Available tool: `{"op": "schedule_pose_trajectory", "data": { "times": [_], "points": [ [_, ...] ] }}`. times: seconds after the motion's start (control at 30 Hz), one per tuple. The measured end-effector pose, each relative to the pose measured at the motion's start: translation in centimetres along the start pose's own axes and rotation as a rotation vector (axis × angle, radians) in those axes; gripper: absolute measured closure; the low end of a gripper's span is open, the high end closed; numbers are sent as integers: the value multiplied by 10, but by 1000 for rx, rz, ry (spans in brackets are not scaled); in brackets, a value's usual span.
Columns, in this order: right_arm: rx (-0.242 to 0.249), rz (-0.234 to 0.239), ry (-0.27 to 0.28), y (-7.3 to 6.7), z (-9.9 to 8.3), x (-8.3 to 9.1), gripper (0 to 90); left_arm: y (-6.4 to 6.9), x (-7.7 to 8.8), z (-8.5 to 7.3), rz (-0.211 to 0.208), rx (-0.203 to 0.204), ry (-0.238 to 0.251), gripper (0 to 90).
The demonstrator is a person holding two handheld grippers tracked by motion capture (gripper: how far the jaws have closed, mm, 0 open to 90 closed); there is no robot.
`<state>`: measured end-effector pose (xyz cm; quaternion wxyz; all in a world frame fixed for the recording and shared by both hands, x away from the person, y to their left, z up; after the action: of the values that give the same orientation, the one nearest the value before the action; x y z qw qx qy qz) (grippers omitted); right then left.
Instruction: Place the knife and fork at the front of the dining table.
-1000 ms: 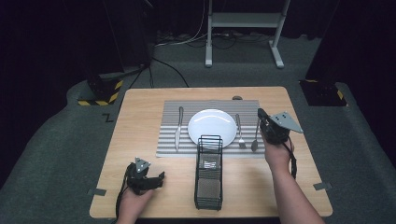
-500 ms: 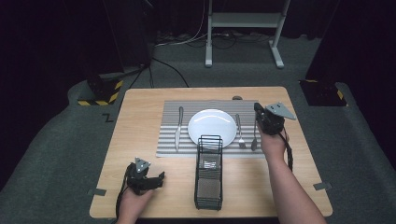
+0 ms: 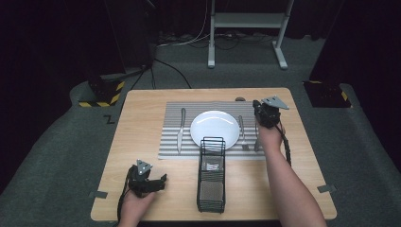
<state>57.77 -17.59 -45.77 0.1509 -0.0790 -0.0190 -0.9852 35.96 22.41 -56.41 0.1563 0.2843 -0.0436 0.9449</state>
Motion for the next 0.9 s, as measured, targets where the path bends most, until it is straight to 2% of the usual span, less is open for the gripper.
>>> {"op": "schedule_pose_trajectory", "data": {
  "times": [0.5, 0.7, 0.73, 0.9],
  "points": [
    [-29, -14, -102, 7, -23, -41, 887, 0, 0, 0, 2, -1, -1, 91],
    [-48, -28, -131, 9, -33, -46, 887, 0, 0, 0, 1, 1, -1, 91],
    [-52, -37, -152, 10, -38, -48, 886, 0, 0, 0, 1, 1, -1, 91],
    [-59, -37, -158, 11, -39, -48, 884, 0, 0, 0, 2, -1, -1, 91]
  ]
}}
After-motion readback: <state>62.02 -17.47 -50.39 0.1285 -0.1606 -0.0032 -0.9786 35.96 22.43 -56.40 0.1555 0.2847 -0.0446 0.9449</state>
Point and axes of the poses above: each handheld gripper's, and its own axes: x roughly backward along the jaws, z roughly out of its top, y roughly to its right, the point moved 5 cm from there along -x, roughly forward along the jaws, and after that the axes turned 10 degrees about y, right-handed, at the moved point
